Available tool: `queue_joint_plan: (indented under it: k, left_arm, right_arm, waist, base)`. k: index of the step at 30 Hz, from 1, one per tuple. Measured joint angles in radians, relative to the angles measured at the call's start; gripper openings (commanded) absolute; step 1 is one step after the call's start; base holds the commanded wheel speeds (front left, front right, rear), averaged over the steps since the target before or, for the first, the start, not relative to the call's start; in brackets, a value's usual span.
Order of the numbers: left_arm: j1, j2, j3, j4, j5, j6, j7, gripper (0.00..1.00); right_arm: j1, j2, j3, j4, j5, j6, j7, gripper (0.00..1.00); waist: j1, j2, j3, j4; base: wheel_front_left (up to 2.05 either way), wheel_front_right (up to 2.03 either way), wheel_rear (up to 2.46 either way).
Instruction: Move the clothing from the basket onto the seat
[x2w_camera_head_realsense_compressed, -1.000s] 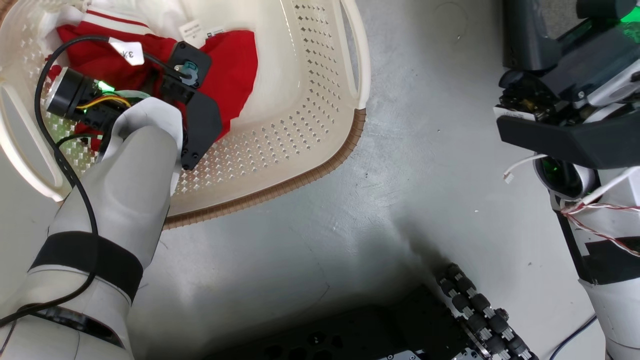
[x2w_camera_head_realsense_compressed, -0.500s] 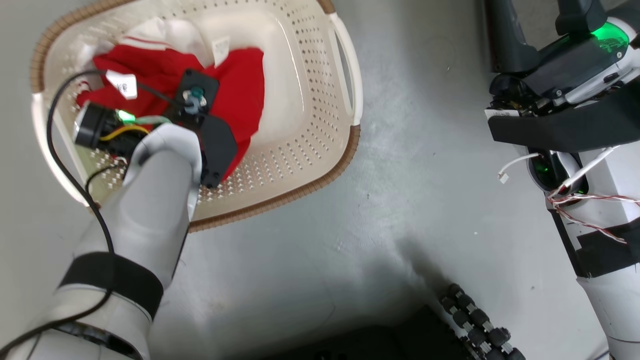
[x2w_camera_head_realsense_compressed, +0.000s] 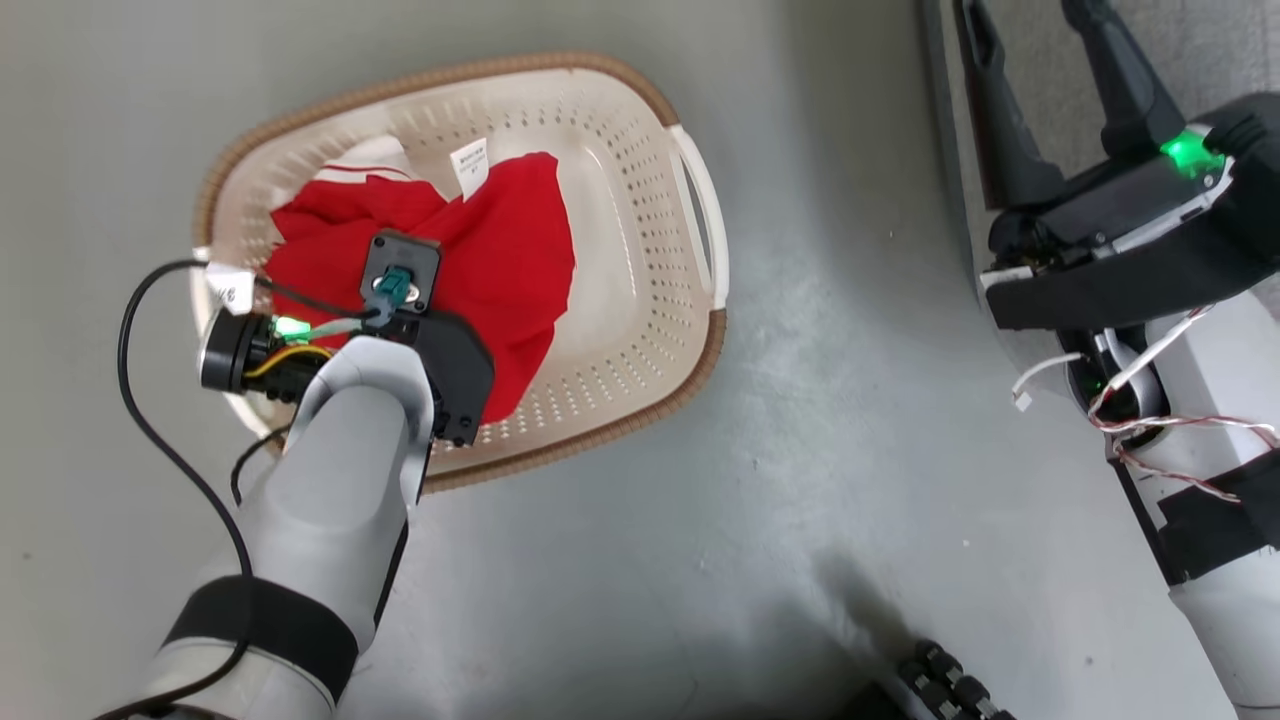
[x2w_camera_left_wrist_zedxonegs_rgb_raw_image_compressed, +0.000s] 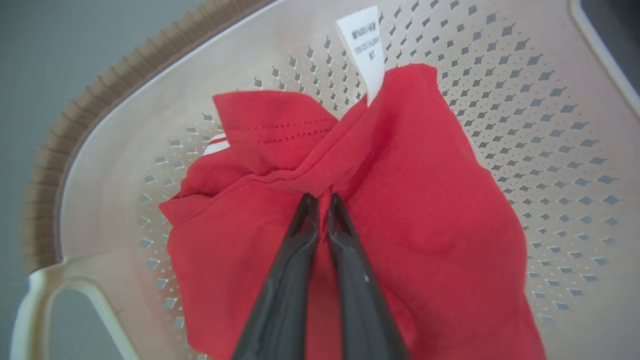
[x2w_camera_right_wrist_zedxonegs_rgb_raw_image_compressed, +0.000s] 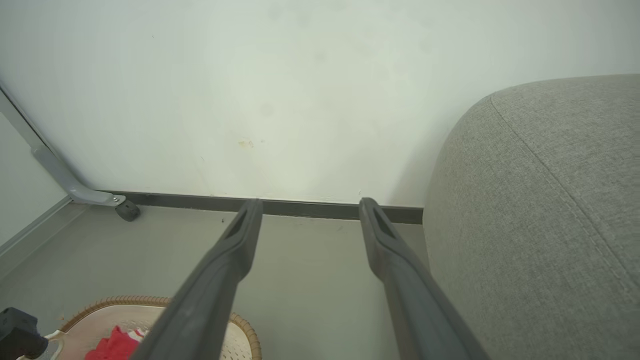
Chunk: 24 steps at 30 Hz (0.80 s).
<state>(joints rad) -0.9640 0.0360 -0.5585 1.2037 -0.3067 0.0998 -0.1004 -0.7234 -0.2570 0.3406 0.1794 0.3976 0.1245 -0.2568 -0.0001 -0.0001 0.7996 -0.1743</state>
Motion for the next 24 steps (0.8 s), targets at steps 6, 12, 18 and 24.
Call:
queue_joint_plan:
  k: [6,12,18,24]
  left_arm:
    - [0.063,0.001,0.009,-0.042,-0.056,-0.012,-0.057,0.00]
    - [0.160,0.001,-0.028,-0.142,-0.141,-0.030,-0.105,0.00]
    - [0.218,0.001,-0.061,-0.211,-0.202,-0.030,-0.125,0.00]
    - [0.274,0.001,-0.077,-0.243,-0.248,-0.030,-0.140,0.00]
  right_arm:
    - [0.027,0.002,0.016,0.045,0.000,0.000,0.000,1.00]
    - [0.068,0.003,0.038,0.094,0.008,0.000,0.000,1.00]
    - [0.126,0.002,0.045,0.137,0.017,0.000,0.000,1.00]
    - [0.174,0.010,0.052,0.173,0.017,0.000,0.000,1.00]
  waist:
    - [0.0000,0.0000,-0.083,0.023]
    - [0.0000,-0.0001,-0.169,0.042]
    - [-0.0001,-0.0001,-0.256,0.060]
    - [0.0000,-0.0001,-0.343,0.080]
  base:
    - [0.00,0.00,0.00]
    - [0.00,0.00,0.00]
    - [0.00,0.00,0.00]
    - [0.00,0.00,0.00]
